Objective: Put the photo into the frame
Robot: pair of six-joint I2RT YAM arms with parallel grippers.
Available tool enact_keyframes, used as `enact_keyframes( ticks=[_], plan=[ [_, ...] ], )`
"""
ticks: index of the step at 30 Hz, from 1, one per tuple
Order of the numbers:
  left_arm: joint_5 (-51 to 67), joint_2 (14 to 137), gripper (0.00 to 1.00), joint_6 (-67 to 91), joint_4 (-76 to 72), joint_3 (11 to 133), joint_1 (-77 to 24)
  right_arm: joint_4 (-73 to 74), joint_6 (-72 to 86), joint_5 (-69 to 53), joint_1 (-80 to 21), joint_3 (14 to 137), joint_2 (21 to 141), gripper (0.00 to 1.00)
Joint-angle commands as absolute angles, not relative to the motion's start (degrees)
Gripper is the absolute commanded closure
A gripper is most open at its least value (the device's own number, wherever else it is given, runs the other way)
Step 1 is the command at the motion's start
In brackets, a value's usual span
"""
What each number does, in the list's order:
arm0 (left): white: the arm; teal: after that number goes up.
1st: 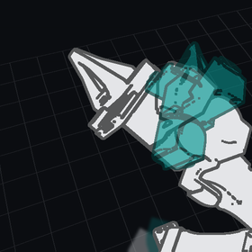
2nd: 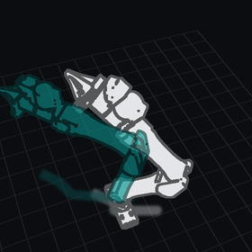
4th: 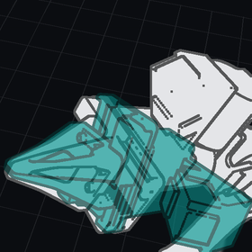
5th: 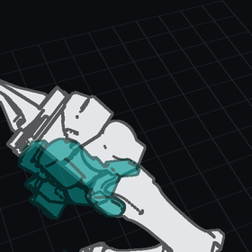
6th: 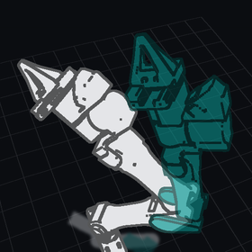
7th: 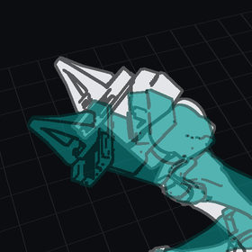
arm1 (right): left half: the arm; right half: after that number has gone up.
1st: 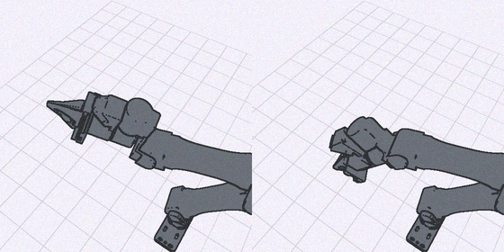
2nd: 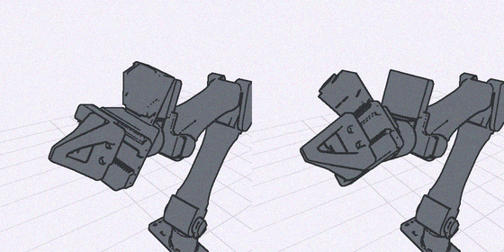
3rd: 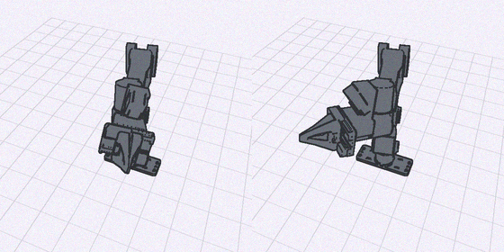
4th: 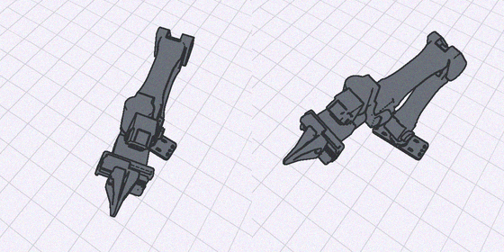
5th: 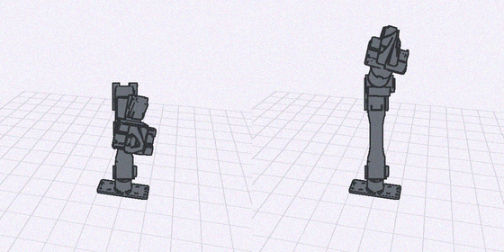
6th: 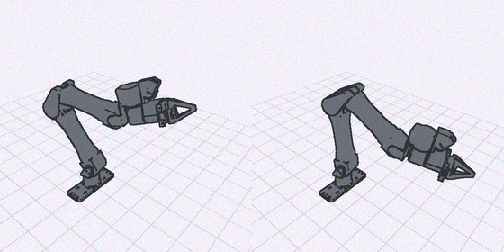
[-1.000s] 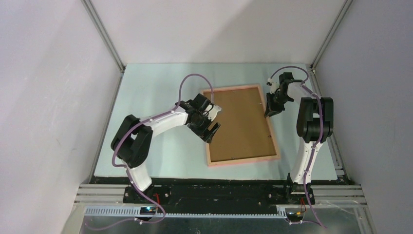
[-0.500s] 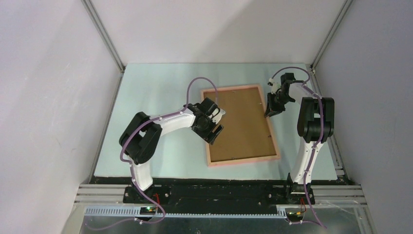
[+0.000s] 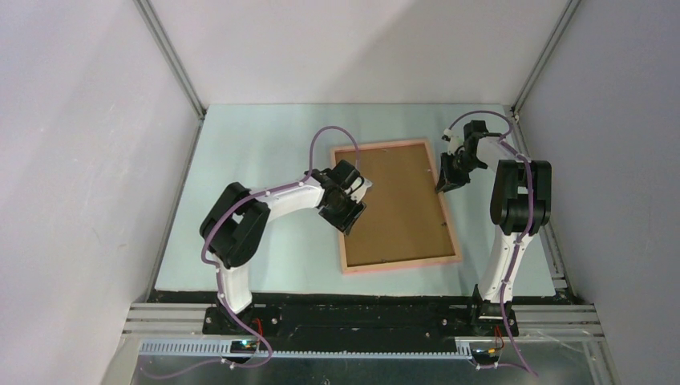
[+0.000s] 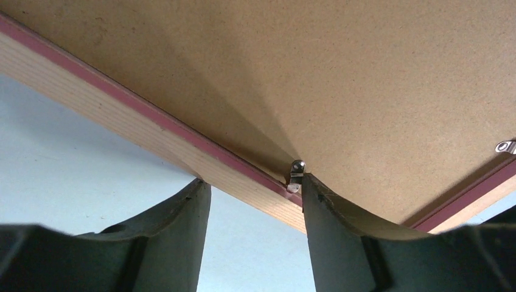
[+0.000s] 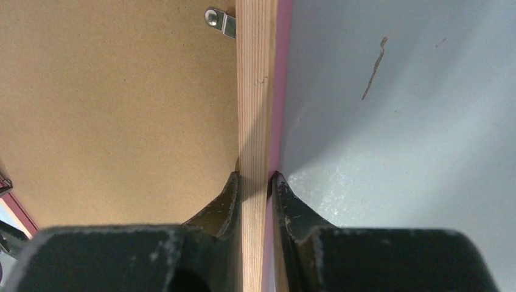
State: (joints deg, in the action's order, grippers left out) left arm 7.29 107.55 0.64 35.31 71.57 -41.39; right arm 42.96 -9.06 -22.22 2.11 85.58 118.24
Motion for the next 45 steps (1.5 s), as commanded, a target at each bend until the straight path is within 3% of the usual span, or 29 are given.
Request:
enact_keyframes(
  ticks=[1,16,28,36,45],
  plan=[
    [7.4,108.2,0.42,0.8,32.6,73.3,-41.9,41.0,-9.5,-24.3,2.5,85.0,118.4,1.00],
    [7.9,107.7,0.46,0.4,32.6,72.5,-41.8,40.8,-9.5,-24.5,2.5,84.9,118.7,1.00],
    [6.7,101.9,0.12,0.1,32.7,71.2,-41.8,40.8,-9.9,-22.6,2.6,85.4,118.7,1.00],
    [5.2,93.9,0.03,-4.7,33.3,70.2,-41.6,41.2,-13.3,-20.4,2.6,86.2,118.3,1.00],
    [6.1,90.4,0.00,-6.2,33.7,72.0,-36.5,48.0,-22.4,-19.4,1.9,92.2,120.3,1.00]
  ],
)
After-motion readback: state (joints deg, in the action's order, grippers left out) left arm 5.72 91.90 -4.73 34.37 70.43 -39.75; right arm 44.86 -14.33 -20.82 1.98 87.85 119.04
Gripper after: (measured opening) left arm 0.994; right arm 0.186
